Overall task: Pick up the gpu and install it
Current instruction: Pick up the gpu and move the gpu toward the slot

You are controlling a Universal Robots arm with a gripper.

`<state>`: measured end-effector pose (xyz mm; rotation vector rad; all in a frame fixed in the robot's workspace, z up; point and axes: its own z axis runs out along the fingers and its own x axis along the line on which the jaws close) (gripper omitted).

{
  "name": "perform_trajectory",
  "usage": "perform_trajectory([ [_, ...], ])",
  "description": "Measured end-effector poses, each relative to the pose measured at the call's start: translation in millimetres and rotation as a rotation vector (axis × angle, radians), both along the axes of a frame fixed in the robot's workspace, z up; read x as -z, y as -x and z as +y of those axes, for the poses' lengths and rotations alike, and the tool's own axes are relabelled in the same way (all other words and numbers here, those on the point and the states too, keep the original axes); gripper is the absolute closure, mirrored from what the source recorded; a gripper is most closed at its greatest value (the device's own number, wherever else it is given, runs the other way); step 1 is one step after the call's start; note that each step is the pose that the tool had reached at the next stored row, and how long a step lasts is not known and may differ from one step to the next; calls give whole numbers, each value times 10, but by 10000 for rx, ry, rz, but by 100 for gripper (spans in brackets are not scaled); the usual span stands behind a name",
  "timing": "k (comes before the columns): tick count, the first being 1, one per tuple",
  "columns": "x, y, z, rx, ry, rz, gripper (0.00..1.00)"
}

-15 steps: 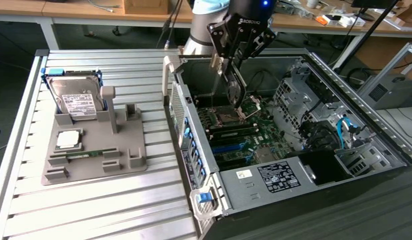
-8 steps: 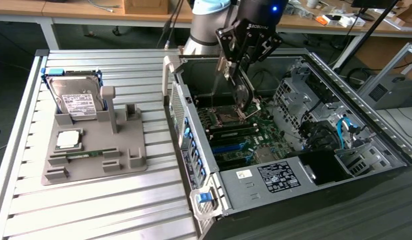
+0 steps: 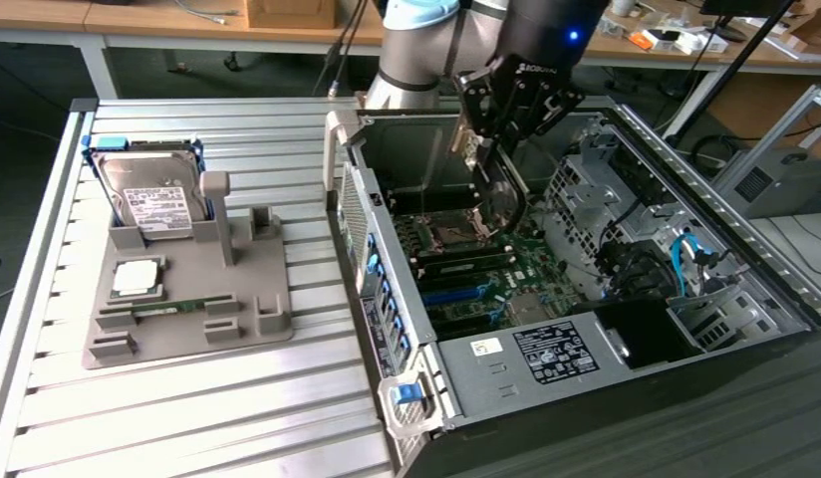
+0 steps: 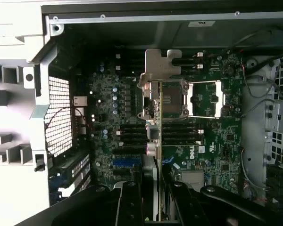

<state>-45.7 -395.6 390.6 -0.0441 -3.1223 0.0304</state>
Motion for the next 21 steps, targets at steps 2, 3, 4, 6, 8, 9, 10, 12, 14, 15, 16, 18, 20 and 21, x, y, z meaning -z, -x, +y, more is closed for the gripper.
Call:
perform_trajectory([
  [2, 13, -42, -30, 0, 16, 0, 73],
  [3, 19, -63, -46, 1, 25, 0, 73],
  [4, 25, -81, -59, 1, 34, 0, 73],
  [6, 37, -126, -84, 0, 55, 0, 73],
  [8, 49, -165, -107, 1, 79, 0, 73],
  [9, 54, -181, -114, 1, 91, 0, 73],
  [10, 61, -204, -124, 0, 106, 0, 73],
  [12, 84, -274, -149, 1, 146, 0, 73],
  [14, 96, -315, -160, 1, 166, 0, 73],
  [15, 102, -338, -165, 0, 176, 0, 73],
  [16, 105, -358, -167, 0, 181, 0, 73],
  [18, 113, -415, -169, -2, 188, 0, 73],
  [20, 121, -482, -170, -5, 192, 0, 73],
  [21, 123, -518, -170, -6, 194, 0, 73],
])
